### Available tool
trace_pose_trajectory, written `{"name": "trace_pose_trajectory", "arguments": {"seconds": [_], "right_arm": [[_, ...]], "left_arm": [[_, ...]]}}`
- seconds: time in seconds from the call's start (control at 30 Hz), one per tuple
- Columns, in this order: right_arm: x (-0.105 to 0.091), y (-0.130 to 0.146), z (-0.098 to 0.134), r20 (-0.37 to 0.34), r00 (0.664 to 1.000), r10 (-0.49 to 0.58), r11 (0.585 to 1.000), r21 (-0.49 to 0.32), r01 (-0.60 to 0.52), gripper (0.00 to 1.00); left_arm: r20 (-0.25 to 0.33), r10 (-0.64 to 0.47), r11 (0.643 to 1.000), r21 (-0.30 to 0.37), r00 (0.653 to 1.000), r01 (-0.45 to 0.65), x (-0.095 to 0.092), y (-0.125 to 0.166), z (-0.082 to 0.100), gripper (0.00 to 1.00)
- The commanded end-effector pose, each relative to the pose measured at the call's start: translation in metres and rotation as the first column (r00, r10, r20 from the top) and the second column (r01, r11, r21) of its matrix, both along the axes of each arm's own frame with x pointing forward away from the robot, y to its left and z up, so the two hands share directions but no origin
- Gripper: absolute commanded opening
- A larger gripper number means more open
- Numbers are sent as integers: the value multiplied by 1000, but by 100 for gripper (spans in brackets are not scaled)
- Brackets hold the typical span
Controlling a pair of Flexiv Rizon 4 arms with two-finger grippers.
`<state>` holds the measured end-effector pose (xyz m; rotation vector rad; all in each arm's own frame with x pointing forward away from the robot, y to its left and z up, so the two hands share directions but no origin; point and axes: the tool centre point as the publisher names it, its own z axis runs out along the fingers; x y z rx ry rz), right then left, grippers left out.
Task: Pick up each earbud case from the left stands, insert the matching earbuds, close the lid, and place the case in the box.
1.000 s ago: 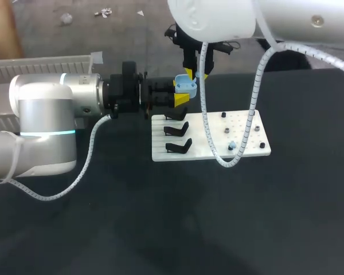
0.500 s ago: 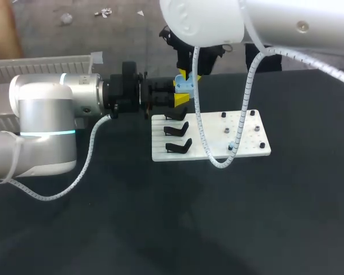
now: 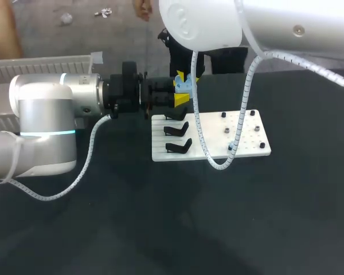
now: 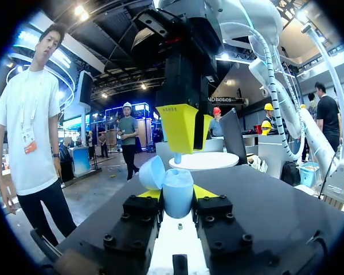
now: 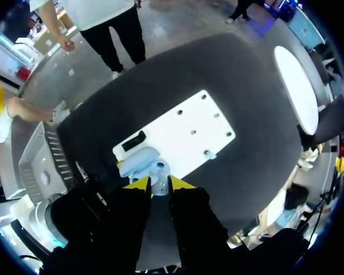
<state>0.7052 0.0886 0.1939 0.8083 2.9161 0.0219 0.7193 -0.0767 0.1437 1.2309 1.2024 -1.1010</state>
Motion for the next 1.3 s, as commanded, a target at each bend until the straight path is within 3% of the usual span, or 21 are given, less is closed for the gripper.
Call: {"name": "trace_pose_trajectory", "arguments": {"seconds": [0.03,1.3], "right_arm": [[2,2,-2,-6,1000,-1,1000,-2,1,0],[11,0,-12,-27,999,-19,1000,-5,19,0]], "left_arm": [[4,6,1000,-4,1000,-6,-2,0,-1,0],[4,6,1000,-4,1000,-6,-2,0,-1,0]]}}
